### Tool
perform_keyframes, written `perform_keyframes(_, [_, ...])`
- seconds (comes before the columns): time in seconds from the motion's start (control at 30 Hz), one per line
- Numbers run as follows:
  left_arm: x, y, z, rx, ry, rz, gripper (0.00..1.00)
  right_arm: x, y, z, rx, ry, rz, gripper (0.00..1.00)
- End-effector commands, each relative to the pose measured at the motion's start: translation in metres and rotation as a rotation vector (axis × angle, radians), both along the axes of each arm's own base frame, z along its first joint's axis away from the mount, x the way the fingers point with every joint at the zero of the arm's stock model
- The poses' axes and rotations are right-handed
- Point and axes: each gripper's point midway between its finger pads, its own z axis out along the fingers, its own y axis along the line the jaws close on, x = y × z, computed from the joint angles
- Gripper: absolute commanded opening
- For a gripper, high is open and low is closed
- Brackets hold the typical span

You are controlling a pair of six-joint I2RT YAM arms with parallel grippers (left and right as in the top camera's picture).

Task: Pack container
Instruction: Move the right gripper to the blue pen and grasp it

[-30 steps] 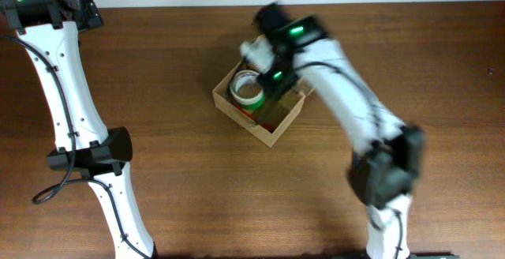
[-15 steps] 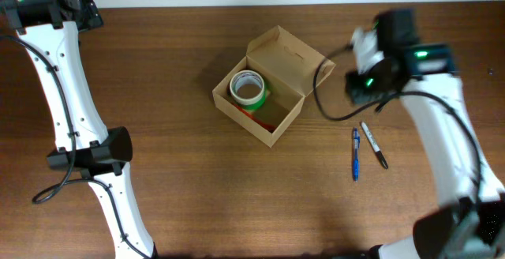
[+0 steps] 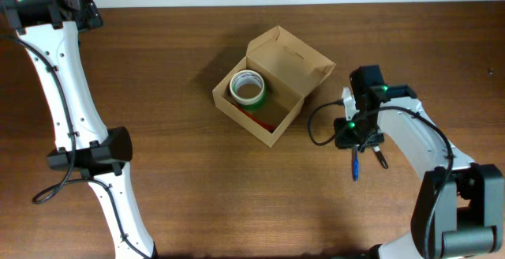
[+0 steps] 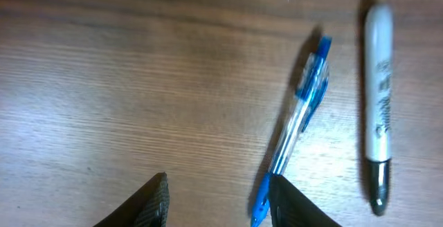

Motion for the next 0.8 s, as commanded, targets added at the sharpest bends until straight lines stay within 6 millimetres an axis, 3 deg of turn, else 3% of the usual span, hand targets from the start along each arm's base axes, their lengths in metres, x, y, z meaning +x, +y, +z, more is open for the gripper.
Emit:
perform_keyframes(0.0, [-0.007, 0.003, 0.016, 0.013, -0.030, 0.003, 1.00, -0.009, -0.008, -0.003, 0.017, 0.016, -0.079, 0.47])
perform_keyframes(0.27, [-0.007, 0.003, 0.016, 0.013, -0.030, 0.003, 1.00, -0.023, -0.021, -0.014, 0.055, 0.060, -0.145, 0.49])
perform_keyframes(0.77, [-0.007, 0.003, 0.016, 0.013, -0.030, 0.003, 1.00, -0.015, -0.029, -0.034, 0.048, -0.007, -0.197, 0.53])
